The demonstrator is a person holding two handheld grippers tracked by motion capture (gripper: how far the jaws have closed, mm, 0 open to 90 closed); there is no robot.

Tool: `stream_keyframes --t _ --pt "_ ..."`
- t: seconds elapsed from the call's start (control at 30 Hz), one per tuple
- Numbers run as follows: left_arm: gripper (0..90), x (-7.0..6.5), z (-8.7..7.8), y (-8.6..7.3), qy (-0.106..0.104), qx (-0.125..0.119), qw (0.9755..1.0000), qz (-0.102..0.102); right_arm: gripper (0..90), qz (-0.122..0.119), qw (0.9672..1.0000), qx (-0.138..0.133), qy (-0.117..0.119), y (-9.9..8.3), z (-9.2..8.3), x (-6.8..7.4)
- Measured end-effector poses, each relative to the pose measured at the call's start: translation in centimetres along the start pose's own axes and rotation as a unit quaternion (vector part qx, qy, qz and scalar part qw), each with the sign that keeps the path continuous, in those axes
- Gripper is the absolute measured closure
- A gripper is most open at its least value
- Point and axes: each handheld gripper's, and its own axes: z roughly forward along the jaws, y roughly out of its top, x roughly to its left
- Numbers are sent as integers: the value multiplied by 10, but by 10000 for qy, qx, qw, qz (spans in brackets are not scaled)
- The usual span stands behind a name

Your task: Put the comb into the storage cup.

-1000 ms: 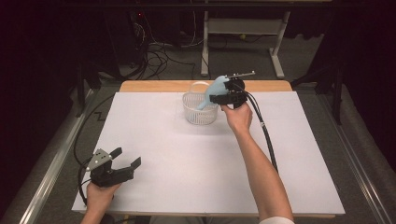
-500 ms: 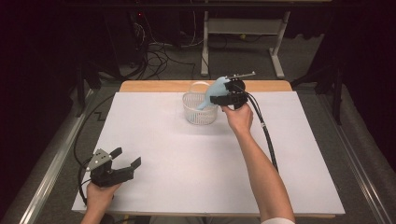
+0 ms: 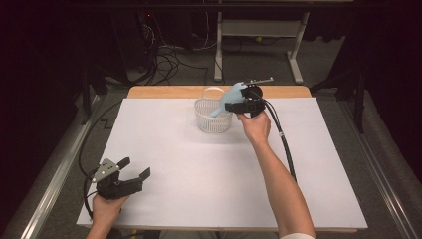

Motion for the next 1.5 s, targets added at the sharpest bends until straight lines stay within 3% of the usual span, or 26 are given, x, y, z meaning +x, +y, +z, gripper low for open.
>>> stream_keyframes --t 0.93,1.5 --pt "113 0 0 0 10 5 10000 4 322 -167 9998 -25 -38 -4 -9 1" --pt "113 -1 0 0 4 30 10000 22 298 -314 9993 -185 -82 -6 -25 -2"
